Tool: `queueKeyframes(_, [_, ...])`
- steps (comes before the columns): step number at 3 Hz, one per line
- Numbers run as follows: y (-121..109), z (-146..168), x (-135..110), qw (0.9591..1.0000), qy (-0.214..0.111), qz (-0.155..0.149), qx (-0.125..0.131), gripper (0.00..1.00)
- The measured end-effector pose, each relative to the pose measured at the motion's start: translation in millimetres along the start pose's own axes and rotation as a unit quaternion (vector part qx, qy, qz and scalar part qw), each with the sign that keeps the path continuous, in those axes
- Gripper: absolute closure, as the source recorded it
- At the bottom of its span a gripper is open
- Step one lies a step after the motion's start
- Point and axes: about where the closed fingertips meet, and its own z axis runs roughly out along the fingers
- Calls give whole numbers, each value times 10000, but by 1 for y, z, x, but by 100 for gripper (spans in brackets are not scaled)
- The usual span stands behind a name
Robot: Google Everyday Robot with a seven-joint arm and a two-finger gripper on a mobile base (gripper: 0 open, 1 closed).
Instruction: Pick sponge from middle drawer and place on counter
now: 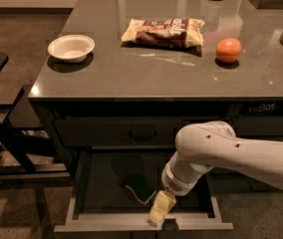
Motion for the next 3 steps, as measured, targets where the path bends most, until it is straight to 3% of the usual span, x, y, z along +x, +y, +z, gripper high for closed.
queueKeyframes(1, [1, 8, 0, 9999, -67, 23, -111, 0])
queueKeyframes(3, [-19, 81, -34, 9969, -600, 230, -463, 0])
